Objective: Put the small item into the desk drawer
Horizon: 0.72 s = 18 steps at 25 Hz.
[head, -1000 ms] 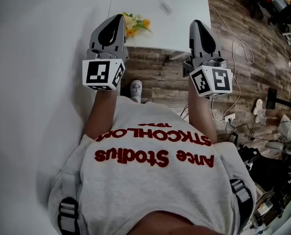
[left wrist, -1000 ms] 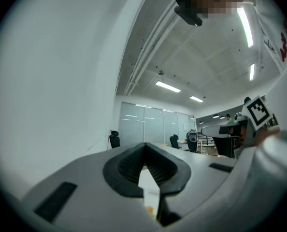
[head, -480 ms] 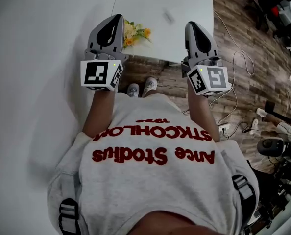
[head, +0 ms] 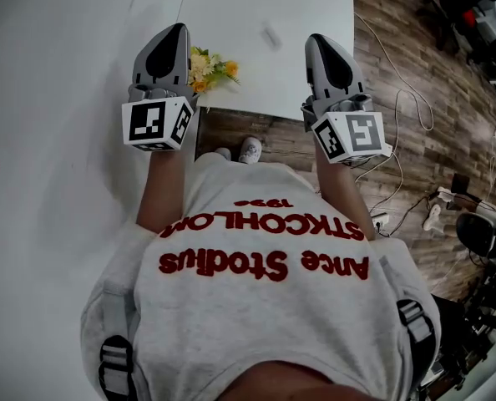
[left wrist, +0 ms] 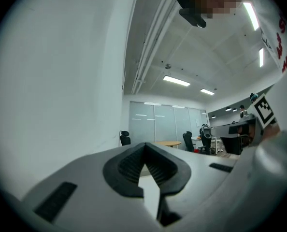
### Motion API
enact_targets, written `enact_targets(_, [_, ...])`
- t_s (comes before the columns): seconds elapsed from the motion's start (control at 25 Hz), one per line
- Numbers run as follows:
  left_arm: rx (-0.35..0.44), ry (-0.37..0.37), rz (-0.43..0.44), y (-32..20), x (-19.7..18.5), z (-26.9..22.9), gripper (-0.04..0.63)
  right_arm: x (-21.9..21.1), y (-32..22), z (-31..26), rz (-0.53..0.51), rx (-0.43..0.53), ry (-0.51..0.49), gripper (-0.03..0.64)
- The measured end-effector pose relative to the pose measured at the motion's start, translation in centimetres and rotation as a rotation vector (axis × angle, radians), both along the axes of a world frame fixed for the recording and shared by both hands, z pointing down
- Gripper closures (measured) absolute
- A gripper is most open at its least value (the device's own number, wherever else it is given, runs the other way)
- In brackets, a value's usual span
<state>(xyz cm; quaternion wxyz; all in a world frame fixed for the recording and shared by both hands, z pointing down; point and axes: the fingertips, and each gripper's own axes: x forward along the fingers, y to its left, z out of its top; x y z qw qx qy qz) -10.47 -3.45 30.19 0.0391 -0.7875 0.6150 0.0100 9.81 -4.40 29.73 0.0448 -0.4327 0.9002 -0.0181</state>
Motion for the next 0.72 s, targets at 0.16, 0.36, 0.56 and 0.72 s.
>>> enact_targets(0.16, [-0.006,0.028,-0.007,-2.5,1.4,0.0,0.589,2.4,-2.7,0.2,0.008,-0.005,-0.017,0.612])
enact_targets(0.36, [-0.019,0.045,-0.024,-2.7,1.4,-0.2,0.589,3.4,-2.9,-0.4,0.011,-0.008,-0.026,0.611])
enact_targets(0.56, [-0.011,0.031,-0.016,-3.1,0.1,-1.1,0.589,1.7,-2.8,-0.8,0.01,-0.014,-0.025,0.611])
enact_targets(0.72, [0.023,0.02,-0.002,-4.8,-0.5,-2.2,0.589,0.9,-4.1,-1.4,0.027,-0.01,-0.015,0.611])
